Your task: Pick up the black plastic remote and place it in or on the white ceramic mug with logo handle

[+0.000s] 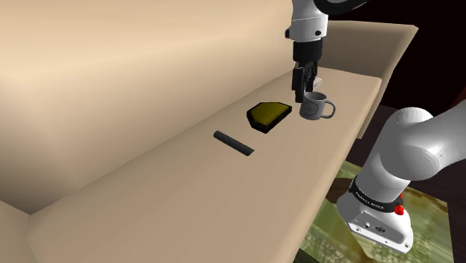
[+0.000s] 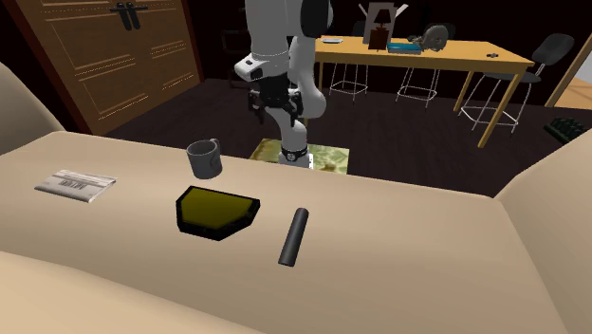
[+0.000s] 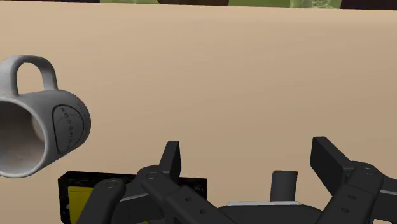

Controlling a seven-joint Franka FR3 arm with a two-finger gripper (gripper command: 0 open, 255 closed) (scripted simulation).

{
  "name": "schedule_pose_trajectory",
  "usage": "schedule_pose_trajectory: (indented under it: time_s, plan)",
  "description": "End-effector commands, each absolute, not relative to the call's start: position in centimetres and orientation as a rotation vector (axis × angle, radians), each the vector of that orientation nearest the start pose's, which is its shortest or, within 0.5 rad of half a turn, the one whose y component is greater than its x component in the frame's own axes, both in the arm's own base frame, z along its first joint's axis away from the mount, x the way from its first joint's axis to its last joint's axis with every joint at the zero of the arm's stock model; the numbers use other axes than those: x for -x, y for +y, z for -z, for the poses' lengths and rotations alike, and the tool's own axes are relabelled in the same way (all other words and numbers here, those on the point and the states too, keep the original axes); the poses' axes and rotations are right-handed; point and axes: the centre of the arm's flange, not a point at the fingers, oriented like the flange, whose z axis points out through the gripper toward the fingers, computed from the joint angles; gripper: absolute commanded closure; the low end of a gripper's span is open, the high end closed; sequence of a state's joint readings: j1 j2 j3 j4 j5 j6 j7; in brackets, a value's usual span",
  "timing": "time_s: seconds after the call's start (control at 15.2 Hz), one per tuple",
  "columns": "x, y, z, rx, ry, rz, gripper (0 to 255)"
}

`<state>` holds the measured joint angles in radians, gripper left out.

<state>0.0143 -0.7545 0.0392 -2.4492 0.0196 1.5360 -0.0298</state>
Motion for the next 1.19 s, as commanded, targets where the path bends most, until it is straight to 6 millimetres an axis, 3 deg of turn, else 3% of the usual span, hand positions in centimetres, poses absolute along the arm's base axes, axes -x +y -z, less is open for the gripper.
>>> schedule_pose_trajectory:
  time_s: [0.0, 1.12]
  plan:
    - [-30.4, 2.1, -53.4, 3.138, -0.109, -0.25, 0]
    - [-46.5, 9.9, -39.3, 3.122, -0.002, -0.307, 0]
